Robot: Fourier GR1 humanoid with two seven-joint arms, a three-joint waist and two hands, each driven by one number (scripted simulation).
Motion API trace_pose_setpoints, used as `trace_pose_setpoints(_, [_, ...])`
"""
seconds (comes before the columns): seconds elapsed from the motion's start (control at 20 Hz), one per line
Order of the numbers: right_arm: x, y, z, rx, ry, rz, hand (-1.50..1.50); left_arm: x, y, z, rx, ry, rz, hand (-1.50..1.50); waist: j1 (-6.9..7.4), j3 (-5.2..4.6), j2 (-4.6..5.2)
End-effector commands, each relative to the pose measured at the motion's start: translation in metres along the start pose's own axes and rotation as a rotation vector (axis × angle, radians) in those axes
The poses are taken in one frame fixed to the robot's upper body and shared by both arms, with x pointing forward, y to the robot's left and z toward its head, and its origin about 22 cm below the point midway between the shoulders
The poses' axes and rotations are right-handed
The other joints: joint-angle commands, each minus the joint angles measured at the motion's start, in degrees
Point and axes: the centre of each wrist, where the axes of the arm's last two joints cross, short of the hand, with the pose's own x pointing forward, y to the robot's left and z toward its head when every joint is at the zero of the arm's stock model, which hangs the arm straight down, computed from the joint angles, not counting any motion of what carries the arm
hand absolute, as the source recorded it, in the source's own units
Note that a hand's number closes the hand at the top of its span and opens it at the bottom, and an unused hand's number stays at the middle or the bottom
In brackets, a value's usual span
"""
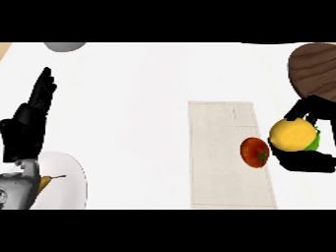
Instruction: Pick the lemon from the placemat and place it in the bowl
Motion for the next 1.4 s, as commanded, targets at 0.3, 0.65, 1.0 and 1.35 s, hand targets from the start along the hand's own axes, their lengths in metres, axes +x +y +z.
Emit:
trace_pose_setpoints(0.3, [-0.087, -0.060, -0.069, -0.214, 0.063, -0.089, 1.50, 0.006, 0.002, -0.005, -0.034, -0.023, 0.008, 0.00, 1.79, 0.09, 0.52])
trace_pose_setpoints(0.65, [-0.133, -0.093, -0.093, -0.326, 0.058, 0.113, 1.50, -0.002, -0.016, -0.013, -0.038, -0.007, 0.015, 0.00, 1.94, 0.10, 0.82])
trace_pose_setpoints(1.0, [-0.175, -0.113, -0.097, -0.395, 0.121, 0.335, 1.50, 0.009, -0.020, -0.011, -0.059, -0.035, 0.038, 0.00, 3.93, 0.25, 1.52])
trace_pose_setpoints(1.35, [-0.193, -0.104, -0.103, -0.398, 0.253, 0.206, 1.50, 0.015, -0.016, -0.014, -0.086, -0.070, 0.020, 0.00, 5.44, 0.43, 2.01])
